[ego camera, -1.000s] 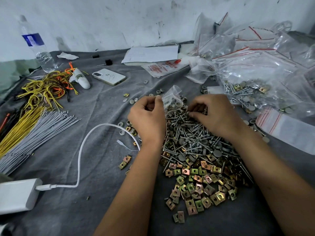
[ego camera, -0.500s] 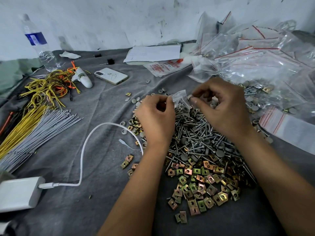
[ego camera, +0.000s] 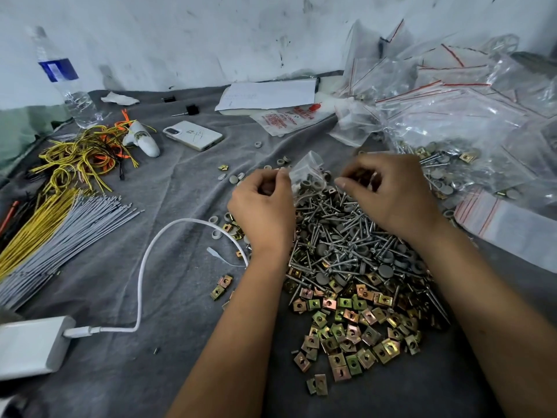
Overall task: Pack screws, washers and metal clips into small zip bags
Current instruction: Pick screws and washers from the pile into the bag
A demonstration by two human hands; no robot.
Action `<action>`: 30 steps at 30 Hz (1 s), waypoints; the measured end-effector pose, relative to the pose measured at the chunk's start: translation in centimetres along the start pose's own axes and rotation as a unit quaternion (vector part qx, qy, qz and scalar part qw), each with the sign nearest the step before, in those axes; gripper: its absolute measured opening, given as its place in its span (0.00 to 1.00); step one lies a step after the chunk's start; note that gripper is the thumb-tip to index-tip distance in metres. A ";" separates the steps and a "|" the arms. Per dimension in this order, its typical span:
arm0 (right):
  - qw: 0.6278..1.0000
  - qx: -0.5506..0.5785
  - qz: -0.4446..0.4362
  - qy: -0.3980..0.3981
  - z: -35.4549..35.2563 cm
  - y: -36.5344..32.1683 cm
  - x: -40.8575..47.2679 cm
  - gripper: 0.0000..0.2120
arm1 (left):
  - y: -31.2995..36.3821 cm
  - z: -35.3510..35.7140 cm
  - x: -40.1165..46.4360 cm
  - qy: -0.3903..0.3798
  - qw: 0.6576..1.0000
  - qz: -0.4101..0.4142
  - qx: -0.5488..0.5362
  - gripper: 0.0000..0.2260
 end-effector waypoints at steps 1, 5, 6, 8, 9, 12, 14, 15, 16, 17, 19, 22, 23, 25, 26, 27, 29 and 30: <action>0.998 -0.021 0.008 -0.058 0.5 0.3 -0.1 0.05 | 0.0 0.0 0.1 0.006 1.000 -0.013 -0.010 0.08; 0.975 -0.047 0.030 -0.216 1.7 1.1 -0.4 0.10 | -0.1 -0.2 0.2 0.013 0.999 -0.035 -0.030 0.09; 0.971 -0.045 0.031 -0.233 1.8 1.2 -0.4 0.11 | -0.1 -0.2 0.2 0.014 0.999 -0.035 -0.032 0.08; 0.965 -0.044 0.037 -0.256 1.8 1.2 -0.4 0.11 | 0.0 -0.2 0.2 0.015 0.999 -0.036 -0.032 0.09; 0.964 -0.041 0.042 -0.260 1.9 1.3 -0.4 0.10 | 0.0 -0.3 0.2 0.016 0.999 -0.036 -0.032 0.09; 0.970 -0.042 0.034 -0.237 2.3 1.1 -0.6 0.09 | -0.2 -0.2 0.2 0.016 0.999 -0.037 -0.036 0.09; 0.973 -0.069 0.020 -0.217 2.5 0.9 -0.7 0.07 | -0.2 -0.2 0.2 0.018 0.998 -0.036 -0.039 0.09; 0.973 -0.086 0.011 -0.212 2.6 0.7 -0.6 0.07 | -0.2 -0.3 0.2 0.019 0.998 -0.035 -0.040 0.09; 0.972 -0.099 0.002 -0.212 2.7 0.6 -0.6 0.07 | -0.1 -0.3 0.1 0.020 0.998 -0.034 -0.040 0.09; 0.970 -0.108 -0.006 -0.217 2.7 0.5 -0.6 0.07 | 0.0 -0.3 0.1 0.020 0.998 -0.034 -0.040 0.09; 0.964 -0.123 -0.018 -0.235 2.8 0.1 -0.7 0.07 | 0.0 -0.4 0.0 0.022 0.998 -0.034 -0.040 0.08; 0.955 -0.159 -0.025 -0.250 3.2 0.0 -0.9 0.13 | 0.0 -0.4 0.0 0.023 0.998 -0.039 -0.039 0.08; 0.953 -0.167 -0.018 -0.253 3.3 0.0 -0.9 0.15 | 0.0 -0.3 0.0 0.021 0.998 -0.040 -0.038 0.08; 0.951 -0.167 -0.003 -0.261 3.3 0.2 -0.8 0.17 | 0.0 -0.3 0.0 0.020 0.998 -0.041 -0.036 0.08; 0.952 -0.155 0.003 -0.264 3.1 0.3 -0.8 0.16 | 0.0 -0.3 -0.1 0.020 0.998 -0.040 -0.038 0.08; 0.956 -0.133 0.006 -0.262 3.0 0.4 -0.8 0.14 | 0.0 -0.4 -0.1 0.021 0.998 -0.038 -0.037 0.09; 0.965 -0.090 0.004 -0.247 2.8 0.2 -1.0 0.12 | -0.1 -0.4 -0.1 0.024 0.999 -0.036 -0.030 0.08; 0.968 -0.079 0.002 -0.236 2.8 0.1 -1.1 0.11 | -0.2 -0.4 0.0 0.026 0.999 -0.036 -0.026 0.08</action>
Point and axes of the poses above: each hand's wrist, its own x-axis towards the middle knuckle, its own z-axis out of the palm, y = z × x, the point moved 4 cm from there along x, towards the middle knuckle, and after that the axes turned 4 degrees about y, right-handed, at the moved point
